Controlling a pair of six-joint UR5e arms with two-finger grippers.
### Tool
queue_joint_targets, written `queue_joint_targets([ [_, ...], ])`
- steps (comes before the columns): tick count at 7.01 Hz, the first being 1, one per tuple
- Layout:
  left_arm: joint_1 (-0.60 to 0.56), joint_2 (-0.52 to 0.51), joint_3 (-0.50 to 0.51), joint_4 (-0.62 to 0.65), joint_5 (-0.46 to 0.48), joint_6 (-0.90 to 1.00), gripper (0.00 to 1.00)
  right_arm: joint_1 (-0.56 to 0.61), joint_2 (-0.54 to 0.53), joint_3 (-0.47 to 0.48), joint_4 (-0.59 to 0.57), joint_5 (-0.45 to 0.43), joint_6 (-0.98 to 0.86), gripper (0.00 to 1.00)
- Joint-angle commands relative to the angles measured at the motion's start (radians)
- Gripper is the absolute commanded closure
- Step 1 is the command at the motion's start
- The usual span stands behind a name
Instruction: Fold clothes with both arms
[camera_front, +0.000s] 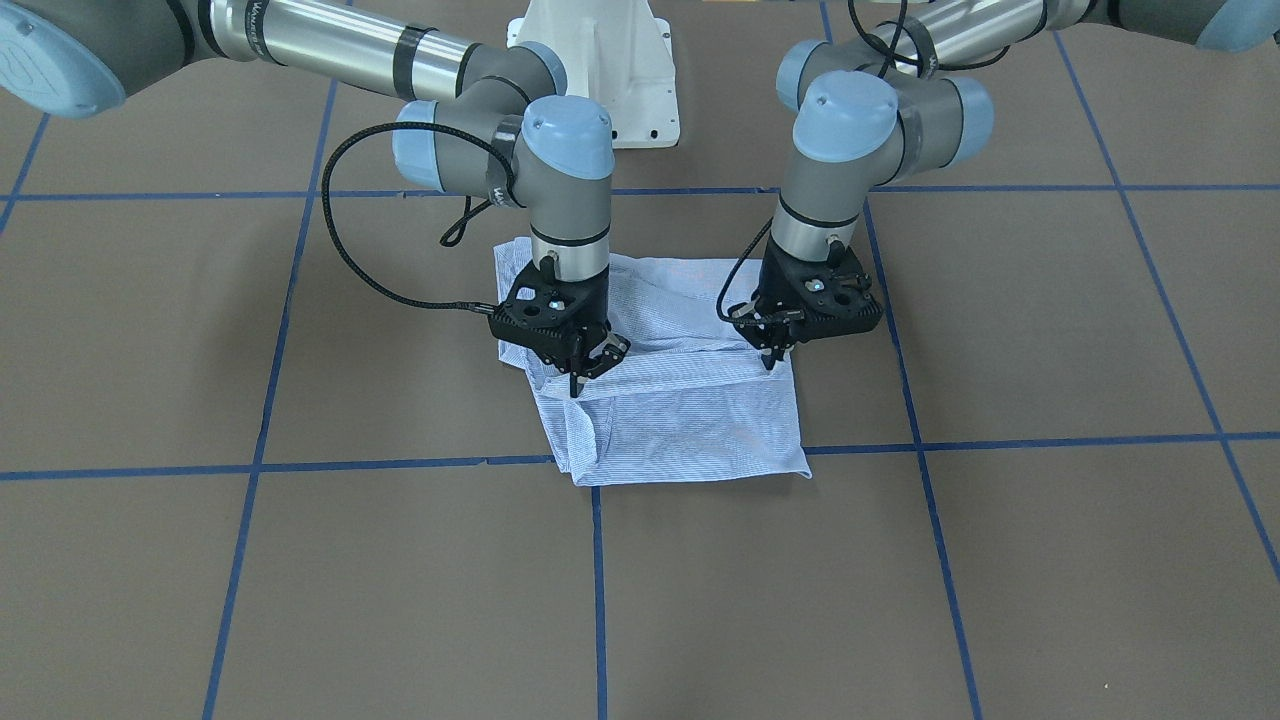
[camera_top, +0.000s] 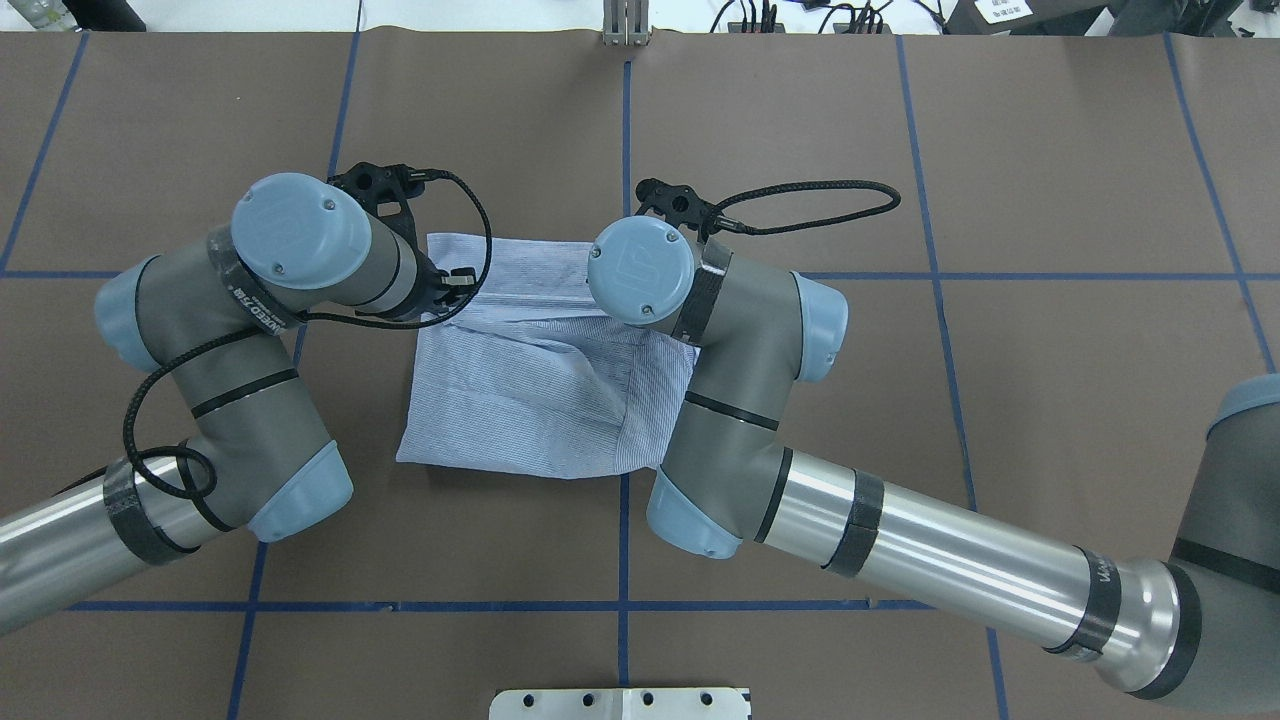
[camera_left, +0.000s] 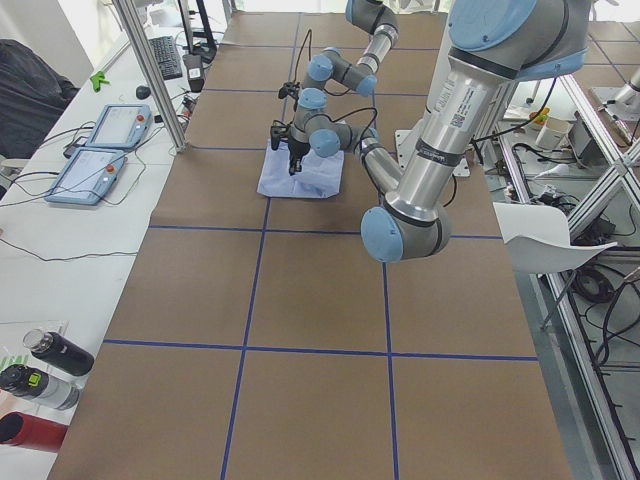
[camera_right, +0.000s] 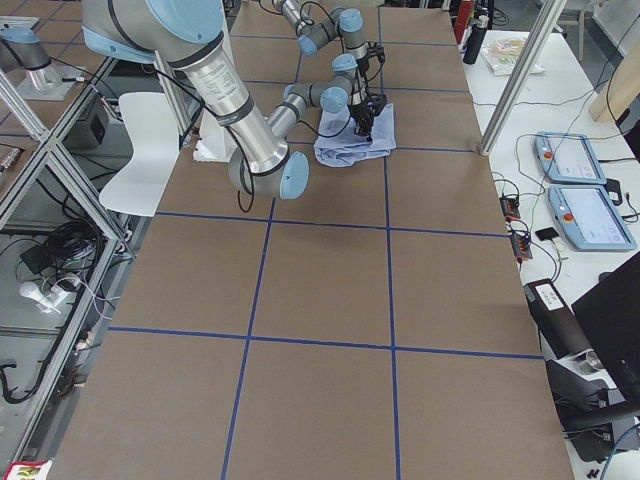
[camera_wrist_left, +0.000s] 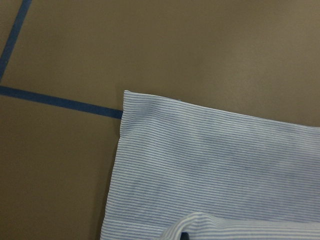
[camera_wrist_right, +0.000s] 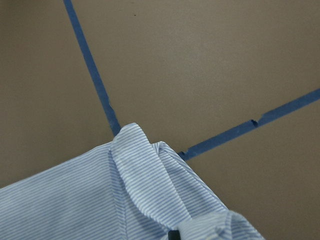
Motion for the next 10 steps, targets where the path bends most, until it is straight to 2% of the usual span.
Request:
queue_joint_targets([
  [1,-0.018,-0.007,0.075,-0.093,0.001,0.028,0.55,0.023,0.003,-0.076,0.07,0.052,-0.084,0.59],
  [2,-0.025,-0.009,0.075,-0.098,-0.002,0.034,0.17,0.049,0.016,-0.085,0.072,0.089,-0.129,0.26],
  [3,-0.059,-0.015,0.071,-0.098,-0.019,0.05,0.0,0.088,0.042,-0.09,0.07,0.158,-0.146,0.0],
  [5,-0.181,-0.023,0.062,-0.09,-0.265,0.234,0.0,0.206,0.052,-0.091,0.048,0.374,-0.285,0.0],
  [7,-0.209,0.041,-0.027,-0.079,-0.279,0.354,0.0,0.298,0.034,-0.061,-0.055,0.448,-0.489,0.0],
  [8,-0.22,0.097,-0.079,-0.061,-0.282,0.455,0.0,0.349,-0.02,0.012,-0.14,0.484,-0.639,0.0],
  [10,-0.318,0.202,-0.142,0.002,-0.309,0.755,0.0,0.47,-0.205,0.212,-0.279,0.524,-0.968,0.0],
])
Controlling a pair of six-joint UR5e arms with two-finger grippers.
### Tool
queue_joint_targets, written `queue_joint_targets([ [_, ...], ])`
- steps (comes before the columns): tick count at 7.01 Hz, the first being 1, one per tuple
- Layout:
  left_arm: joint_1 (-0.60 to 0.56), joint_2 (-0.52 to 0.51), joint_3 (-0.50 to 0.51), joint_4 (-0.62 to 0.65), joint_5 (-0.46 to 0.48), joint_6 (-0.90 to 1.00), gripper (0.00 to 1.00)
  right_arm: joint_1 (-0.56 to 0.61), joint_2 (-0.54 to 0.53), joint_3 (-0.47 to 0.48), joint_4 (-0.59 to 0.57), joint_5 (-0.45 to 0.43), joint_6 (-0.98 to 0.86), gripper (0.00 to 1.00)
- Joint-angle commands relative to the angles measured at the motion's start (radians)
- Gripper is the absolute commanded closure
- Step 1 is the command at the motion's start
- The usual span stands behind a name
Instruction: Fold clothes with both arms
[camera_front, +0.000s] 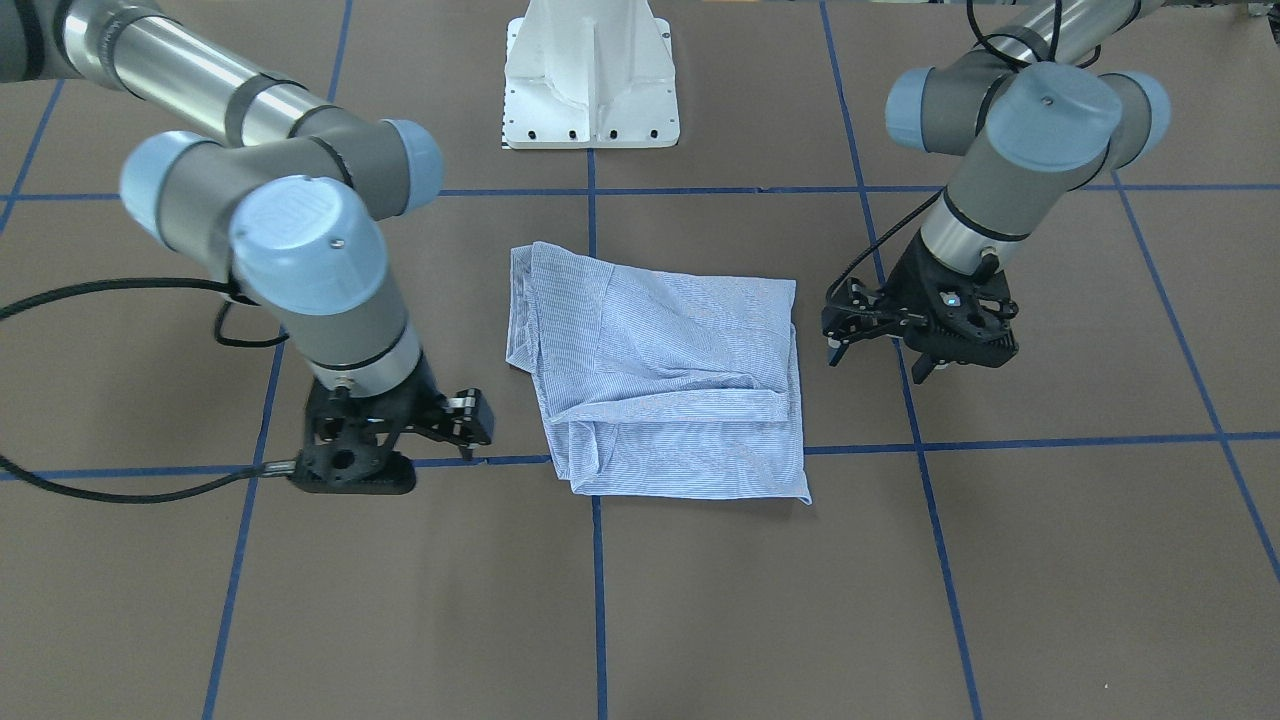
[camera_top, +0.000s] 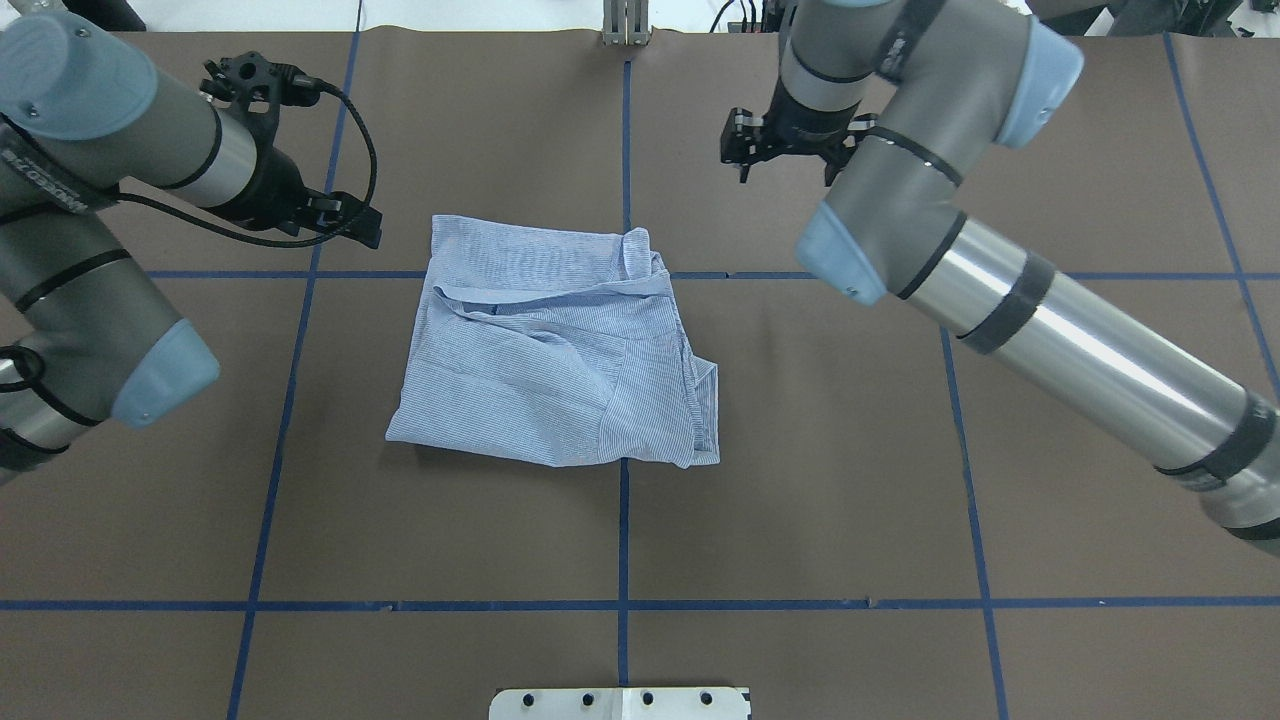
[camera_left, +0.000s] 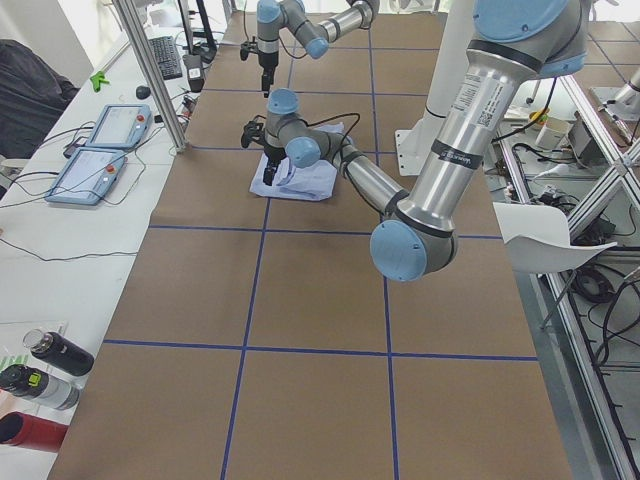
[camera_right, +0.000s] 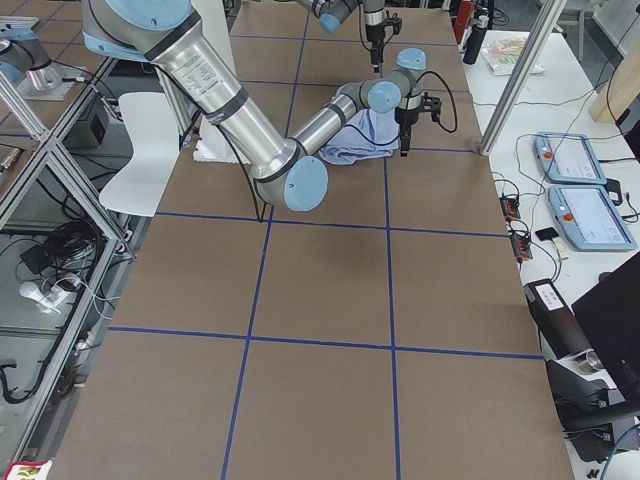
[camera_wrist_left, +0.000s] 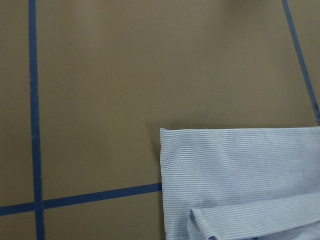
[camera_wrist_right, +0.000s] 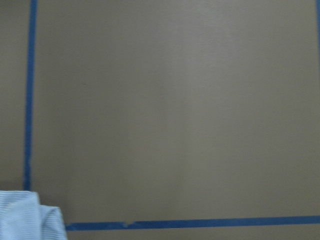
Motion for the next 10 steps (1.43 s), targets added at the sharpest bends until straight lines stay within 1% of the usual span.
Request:
queue_joint_targets([
  [1,-0.136,0.127,-0.042,0.043,-0.02,0.354,0.0,0.145,-0.202,0.196,-0.141,0.033,-0.396,0.0],
  [2,-0.218,0.186,-0.041,0.043,-0.067,0.491,0.0,0.195,-0.288,0.262,-0.172,0.054,-0.532,0.0],
  [3,-0.309,0.259,-0.038,0.041,-0.131,0.607,0.0,0.251,-0.384,0.305,-0.161,0.118,-0.639,0.0],
  [4,-0.385,0.339,-0.032,0.031,-0.181,0.678,0.0,0.317,-0.481,0.35,-0.161,0.145,-0.742,0.0],
  [5,-0.446,0.39,-0.03,0.028,-0.18,0.677,0.0,0.382,-0.59,0.379,-0.157,0.163,-0.862,0.0],
  [6,-0.459,0.437,-0.01,0.037,-0.178,0.671,0.0,0.469,-0.683,0.382,-0.142,0.227,-0.986,0.0],
  [7,-0.541,0.447,0.034,0.023,-0.184,0.686,0.0,0.537,-0.781,0.384,-0.094,0.244,-1.055,0.0],
  [8,-0.595,0.459,0.04,0.024,-0.186,0.716,0.0,0.581,-0.867,0.384,-0.027,0.261,-1.058,0.0],
  [9,-0.632,0.518,0.04,0.026,-0.189,0.815,0.0,0.603,-0.938,0.381,0.01,0.281,-1.05,0.0],
  [10,-0.652,0.524,0.042,0.041,-0.233,0.815,0.0,0.615,-0.946,0.381,0.017,0.28,-1.042,0.0],
])
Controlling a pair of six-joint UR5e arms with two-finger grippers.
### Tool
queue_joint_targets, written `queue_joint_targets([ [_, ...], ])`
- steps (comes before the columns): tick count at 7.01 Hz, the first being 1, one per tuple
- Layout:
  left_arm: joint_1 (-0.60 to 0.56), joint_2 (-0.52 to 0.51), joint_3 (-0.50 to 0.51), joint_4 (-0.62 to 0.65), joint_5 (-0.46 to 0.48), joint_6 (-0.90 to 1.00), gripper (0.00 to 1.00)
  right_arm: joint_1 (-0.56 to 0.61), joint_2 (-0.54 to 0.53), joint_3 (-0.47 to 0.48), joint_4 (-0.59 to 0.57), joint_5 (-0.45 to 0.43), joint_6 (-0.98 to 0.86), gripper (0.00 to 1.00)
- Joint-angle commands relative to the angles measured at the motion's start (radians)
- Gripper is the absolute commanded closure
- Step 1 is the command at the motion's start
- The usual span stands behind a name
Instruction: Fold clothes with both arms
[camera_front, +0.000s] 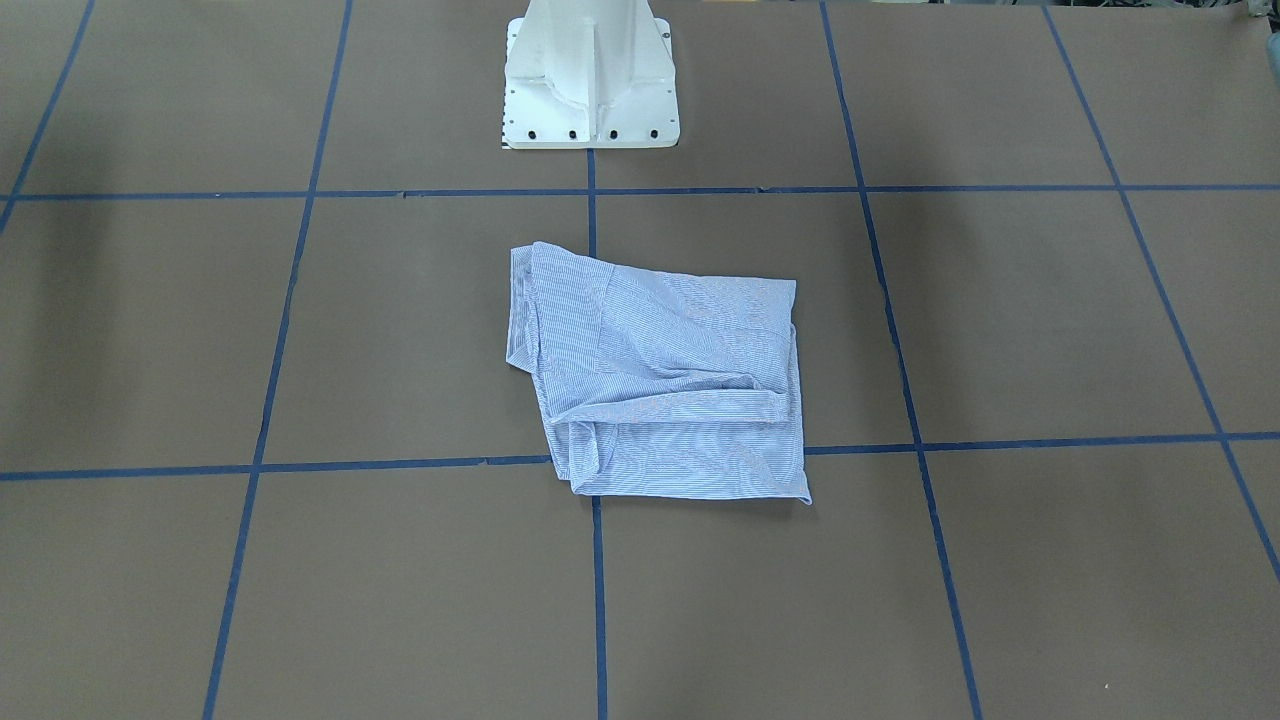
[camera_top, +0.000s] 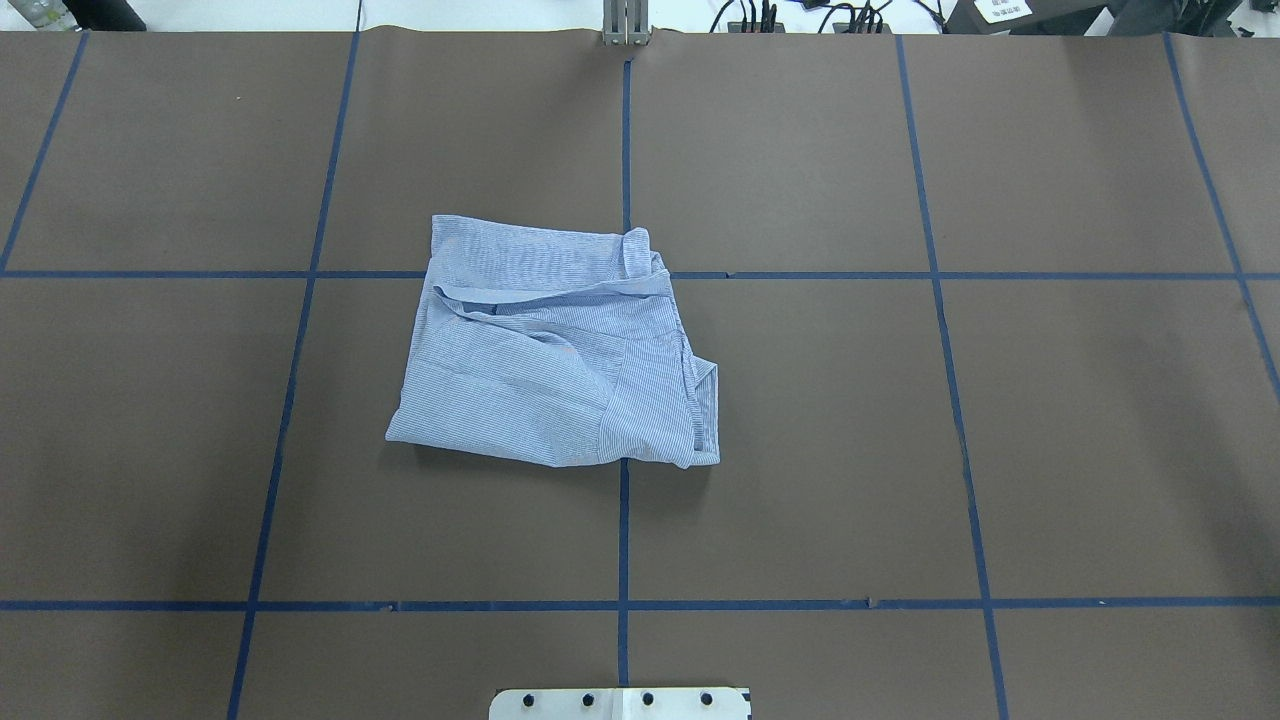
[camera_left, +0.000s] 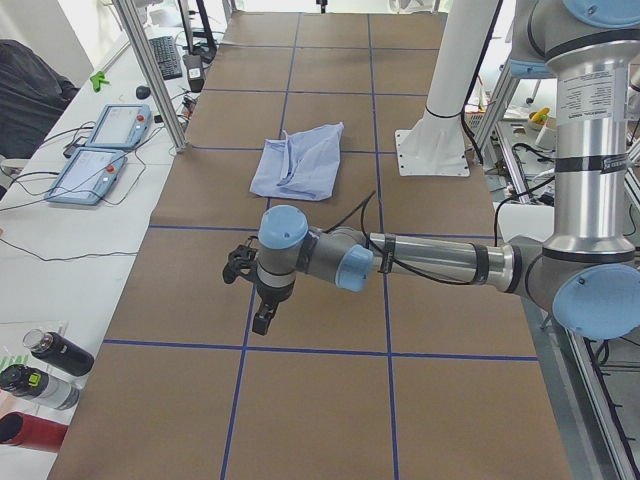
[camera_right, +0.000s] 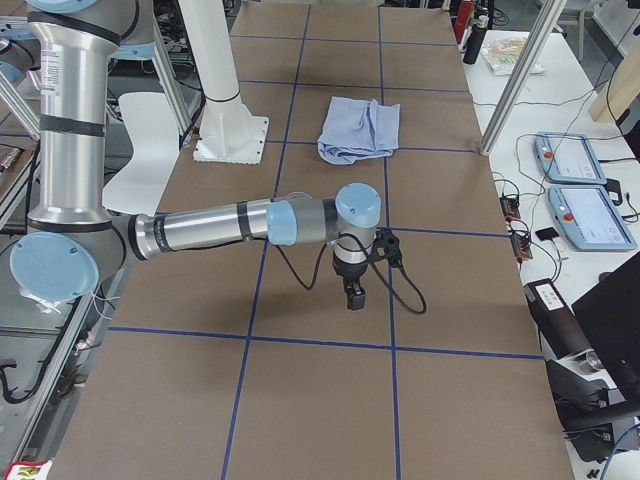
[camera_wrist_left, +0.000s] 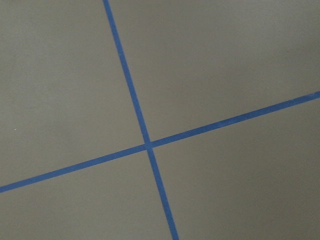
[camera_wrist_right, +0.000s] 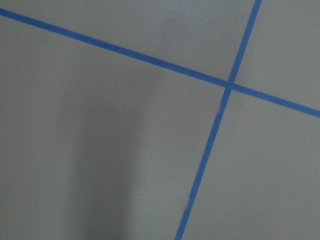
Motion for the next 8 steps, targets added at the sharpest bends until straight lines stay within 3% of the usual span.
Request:
queue_joint_targets([
  [1,-0.037,0.04,-0.007,0.02,-0.034,0.035,0.0,0.025,-0.045,-0.004,0.027,0.01,0.052,0.0],
  [8,-0.033,0.07,0.028,0.021,-0.044,0.04,0.0,0.026,-0.056,0.005,0.027,0.01,0.07,0.0],
])
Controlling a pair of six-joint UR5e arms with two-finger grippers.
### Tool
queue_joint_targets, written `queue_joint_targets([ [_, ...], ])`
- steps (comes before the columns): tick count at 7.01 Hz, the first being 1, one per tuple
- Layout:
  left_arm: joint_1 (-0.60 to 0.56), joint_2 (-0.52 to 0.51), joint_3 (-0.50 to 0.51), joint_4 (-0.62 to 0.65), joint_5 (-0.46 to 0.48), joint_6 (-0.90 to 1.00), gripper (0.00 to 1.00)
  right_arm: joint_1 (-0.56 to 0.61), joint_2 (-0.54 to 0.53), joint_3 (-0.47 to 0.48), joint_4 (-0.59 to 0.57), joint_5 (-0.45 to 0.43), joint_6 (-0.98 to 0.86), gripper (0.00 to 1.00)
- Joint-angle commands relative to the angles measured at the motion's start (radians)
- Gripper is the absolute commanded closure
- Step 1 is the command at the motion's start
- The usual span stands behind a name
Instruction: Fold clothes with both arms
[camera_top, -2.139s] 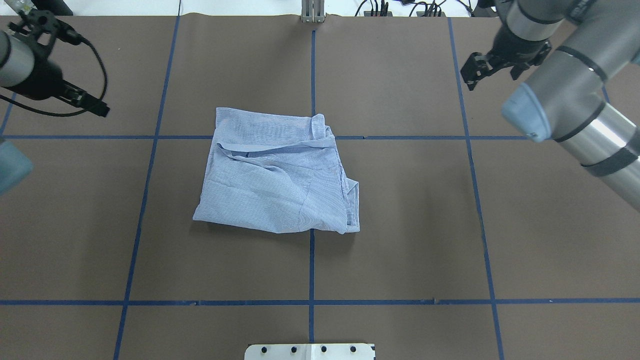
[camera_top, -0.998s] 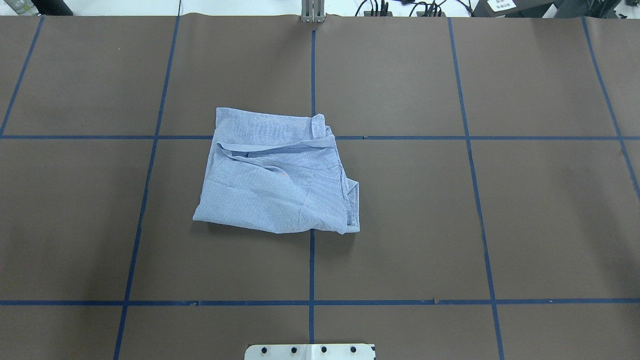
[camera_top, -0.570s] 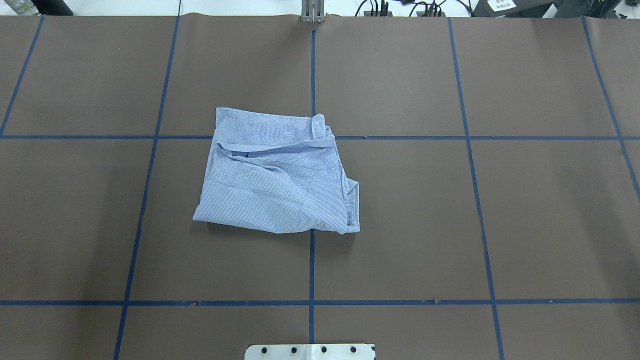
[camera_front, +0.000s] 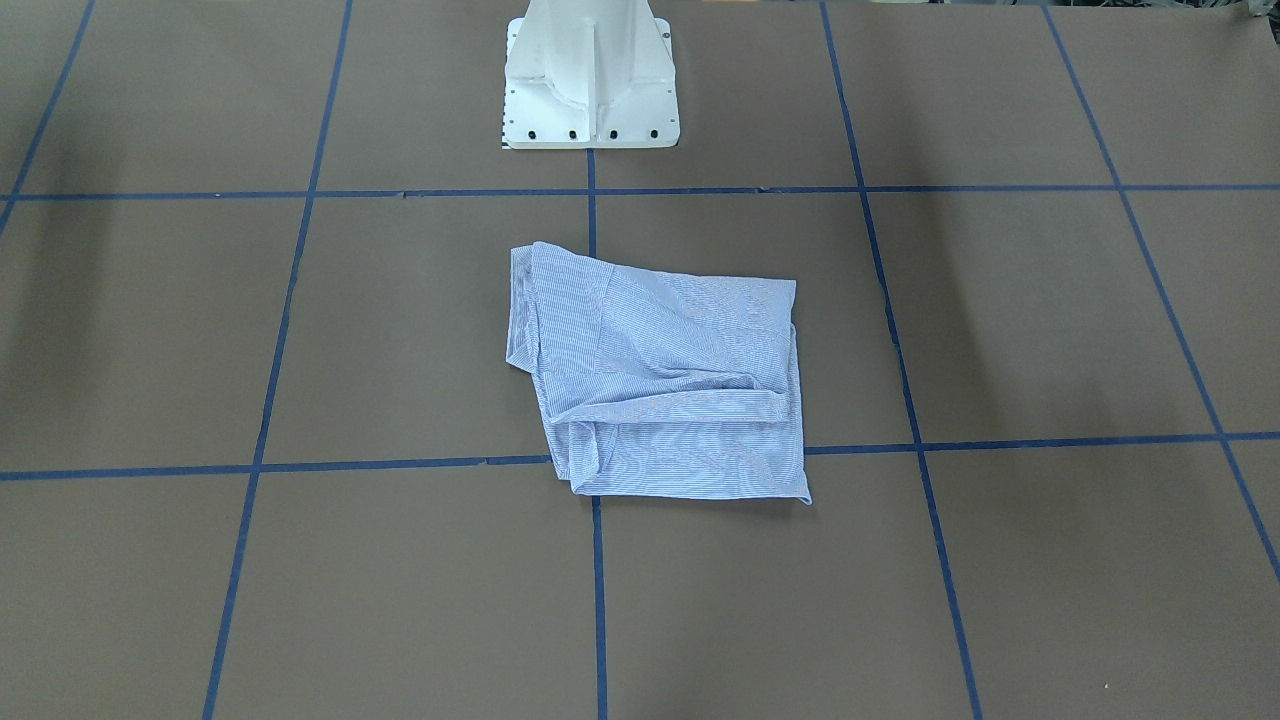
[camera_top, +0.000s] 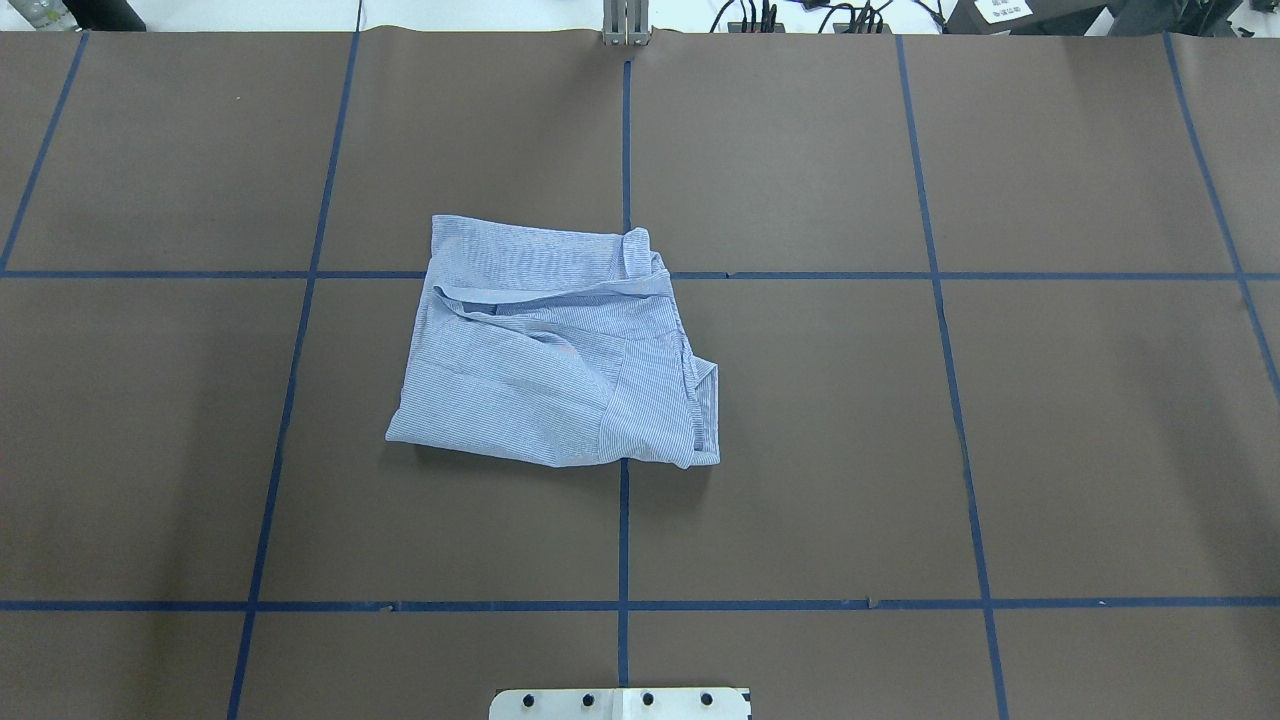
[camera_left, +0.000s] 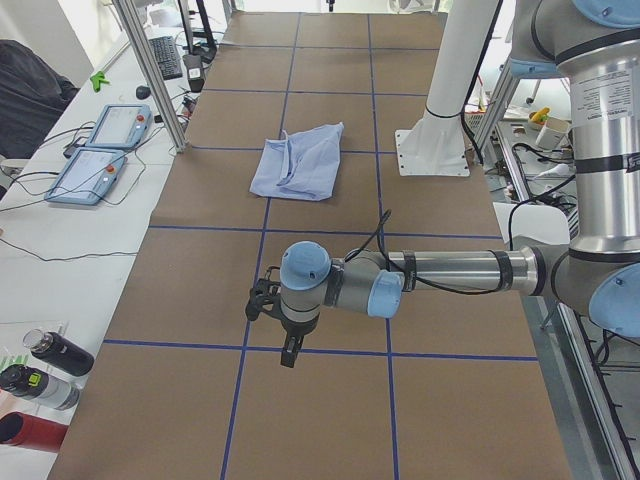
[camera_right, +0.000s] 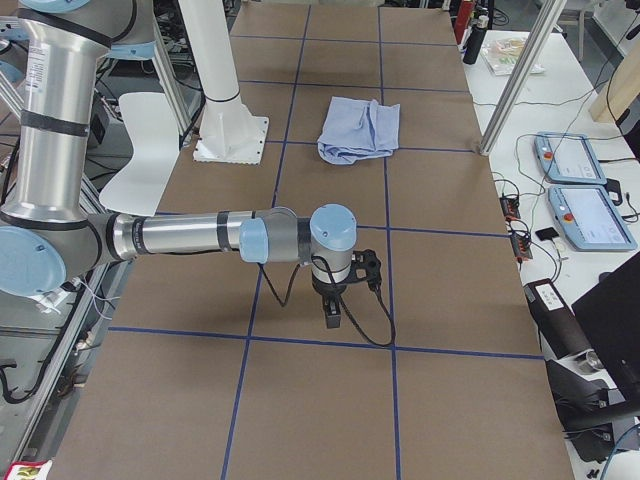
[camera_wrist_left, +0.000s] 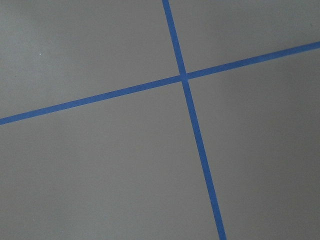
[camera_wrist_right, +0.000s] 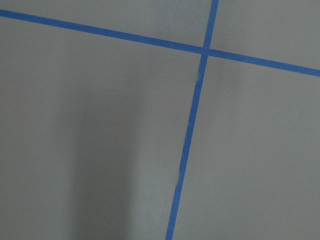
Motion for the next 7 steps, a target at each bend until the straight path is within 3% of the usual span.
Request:
queue_joint_targets([
  [1,0.002,0.0,0.005,0.0,-0.001,0.0,0.0,0.002,0.0,-0.001,0.0,0.0,0.0,0.0],
  [7,0.0,0.032,-0.007,-0.003,-0.002,0.003,0.0,0.005,0.001,0.007,0.002,0.0,0.0,0.0],
])
